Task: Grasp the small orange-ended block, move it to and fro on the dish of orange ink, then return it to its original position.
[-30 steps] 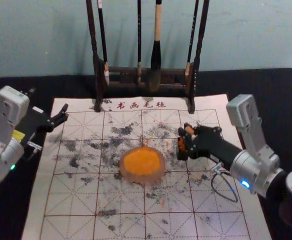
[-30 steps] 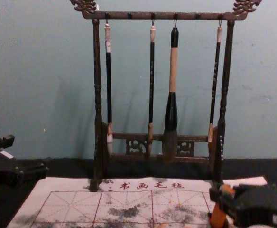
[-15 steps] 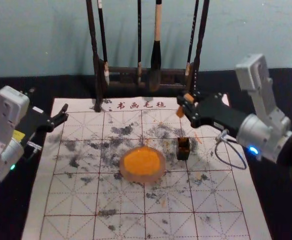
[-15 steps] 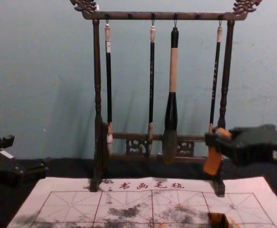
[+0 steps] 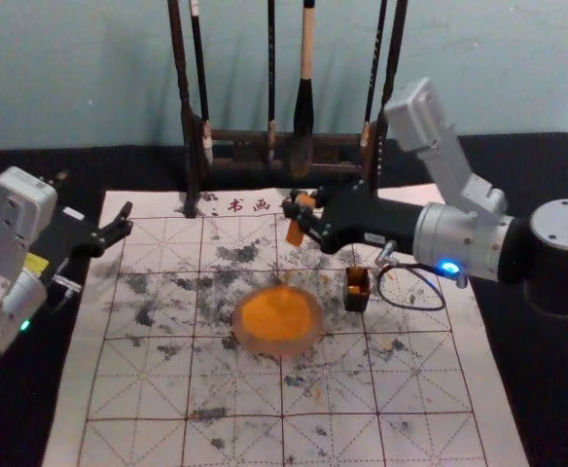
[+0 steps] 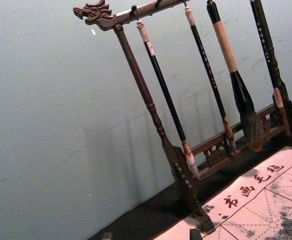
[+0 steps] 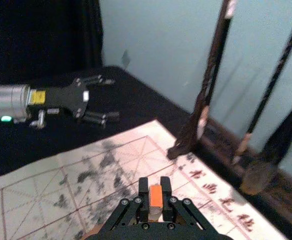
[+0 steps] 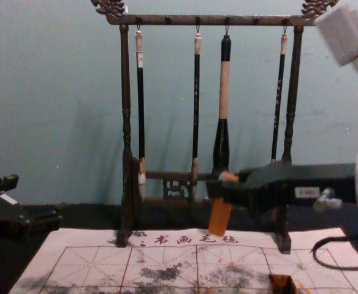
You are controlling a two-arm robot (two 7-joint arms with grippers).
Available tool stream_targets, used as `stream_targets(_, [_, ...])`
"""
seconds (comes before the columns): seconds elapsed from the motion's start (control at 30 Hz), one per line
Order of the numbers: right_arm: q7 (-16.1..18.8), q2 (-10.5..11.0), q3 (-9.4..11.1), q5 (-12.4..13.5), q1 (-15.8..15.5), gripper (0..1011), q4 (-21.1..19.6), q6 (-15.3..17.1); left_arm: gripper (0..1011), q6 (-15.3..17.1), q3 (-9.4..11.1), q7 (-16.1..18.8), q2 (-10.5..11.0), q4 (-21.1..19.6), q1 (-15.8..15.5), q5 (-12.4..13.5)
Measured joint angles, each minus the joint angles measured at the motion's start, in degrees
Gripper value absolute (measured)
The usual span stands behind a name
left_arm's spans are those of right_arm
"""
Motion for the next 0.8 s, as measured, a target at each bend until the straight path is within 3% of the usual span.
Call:
stream_targets(0.23, [2.6,-0.5,-4.8,-1.0,3.5,109,4.4,1.5,1001,0.0,0.0,0.0,0.0,0.0,0.0,0.0])
stream_targets(0.8, [4.1,-0.7,-9.5,-1.1,6.3,109,10.0,0.8,1001,0.0,0.0,0.0,0.0,0.0,0.0,0.0])
